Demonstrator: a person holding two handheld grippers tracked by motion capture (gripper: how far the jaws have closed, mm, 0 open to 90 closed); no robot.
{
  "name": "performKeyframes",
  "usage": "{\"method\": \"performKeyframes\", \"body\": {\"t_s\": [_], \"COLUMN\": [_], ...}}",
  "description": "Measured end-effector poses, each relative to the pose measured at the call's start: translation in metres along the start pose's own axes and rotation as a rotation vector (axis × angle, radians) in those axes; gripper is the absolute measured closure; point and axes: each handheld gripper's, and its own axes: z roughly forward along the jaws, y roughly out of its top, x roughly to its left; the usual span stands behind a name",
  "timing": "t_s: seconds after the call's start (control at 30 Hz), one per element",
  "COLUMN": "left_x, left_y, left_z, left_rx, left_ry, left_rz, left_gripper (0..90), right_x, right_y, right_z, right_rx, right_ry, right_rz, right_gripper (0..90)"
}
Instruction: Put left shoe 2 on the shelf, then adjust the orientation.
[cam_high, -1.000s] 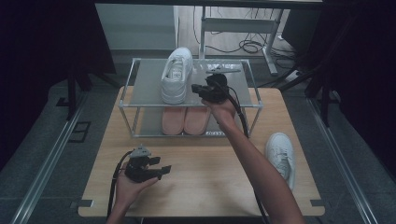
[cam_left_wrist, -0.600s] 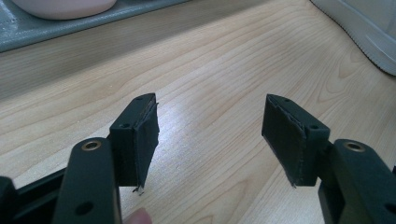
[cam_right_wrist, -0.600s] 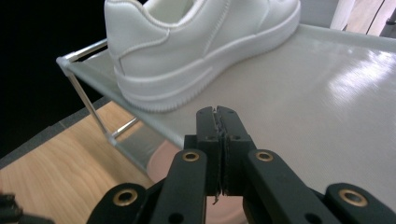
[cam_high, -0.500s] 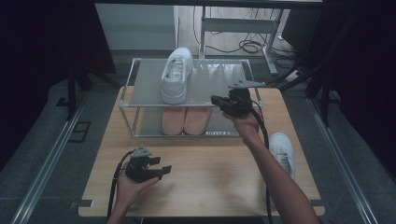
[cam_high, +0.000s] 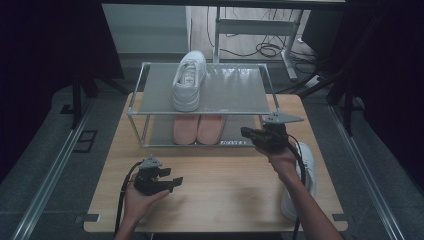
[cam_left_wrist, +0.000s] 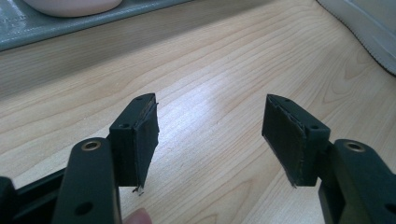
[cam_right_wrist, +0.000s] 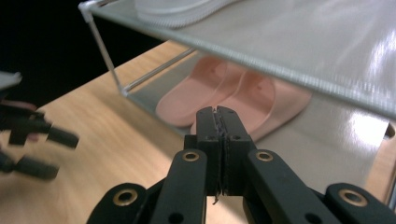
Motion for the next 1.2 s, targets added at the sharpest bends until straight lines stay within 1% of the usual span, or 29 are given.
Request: {"method": "performKeyframes", "body": {"t_s": [0.07, 0.23, 0.27, 0.33, 0.43, 0.5, 0.7, 0.83, 0.9, 0.97, 1.0, 1.07, 1.2], "left_x": [0.000, 0.000, 0.000, 0.000, 0.000, 0.000, 0.001, 0.002, 0.002, 0.001, 0.001, 0.001, 0.000], "left_y": [0.000, 0.000, 0.000, 0.000, 0.000, 0.001, 0.000, 0.000, 0.000, 0.001, 0.001, 0.001, 0.000], "left_z": [0.001, 0.000, 0.000, 0.000, -0.002, -0.003, -0.006, -0.006, -0.005, -0.005, -0.005, -0.004, -0.005], "left_rx": [0.000, 0.001, 0.000, -0.002, -0.017, -0.024, -0.030, -0.028, -0.026, -0.025, -0.024, -0.023, -0.025], "left_ry": [-0.001, 0.001, 0.004, 0.006, 0.010, 0.011, 0.014, 0.015, 0.013, 0.013, 0.013, 0.011, 0.010], "left_rz": [0.001, 0.002, -0.002, -0.003, -0.002, -0.002, -0.004, -0.006, -0.005, -0.004, -0.002, 0.000, 0.000], "left_gripper": [36.9, 36.9, 36.9, 36.9, 37.1, 37.2, 37.1, 37.1, 37.1, 37.1, 37.1, 37.1, 37.1], "right_x": [0.002, 0.008, 0.009, 0.010, 0.011, 0.012, 0.014, 0.017, 0.018, 0.018, 0.018, 0.020, 0.025], "right_y": [-0.010, -0.034, -0.038, -0.046, -0.057, -0.063, -0.076, -0.086, -0.090, -0.094, -0.097, -0.103, -0.114], "right_z": [-0.006, -0.018, -0.021, -0.025, -0.030, -0.033, -0.042, -0.049, -0.051, -0.054, -0.056, -0.061, -0.072], "right_rx": [0.013, 0.060, 0.067, 0.072, 0.082, 0.079, 0.086, 0.072, 0.095, 0.098, 0.101, 0.114, 0.138], "right_ry": [-0.003, -0.034, -0.036, -0.032, -0.044, -0.040, -0.045, -0.044, -0.042, -0.052, -0.051, -0.058, -0.101], "right_rz": [-0.018, -0.073, -0.075, -0.068, -0.068, -0.059, -0.055, -0.040, -0.043, -0.038, -0.026, -0.022, -0.017], "right_gripper": [88.5, 88.5, 88.6, 88.5, 88.6, 88.7, 88.6, 88.6, 88.6, 88.7, 88.7, 88.7, 88.8]}}
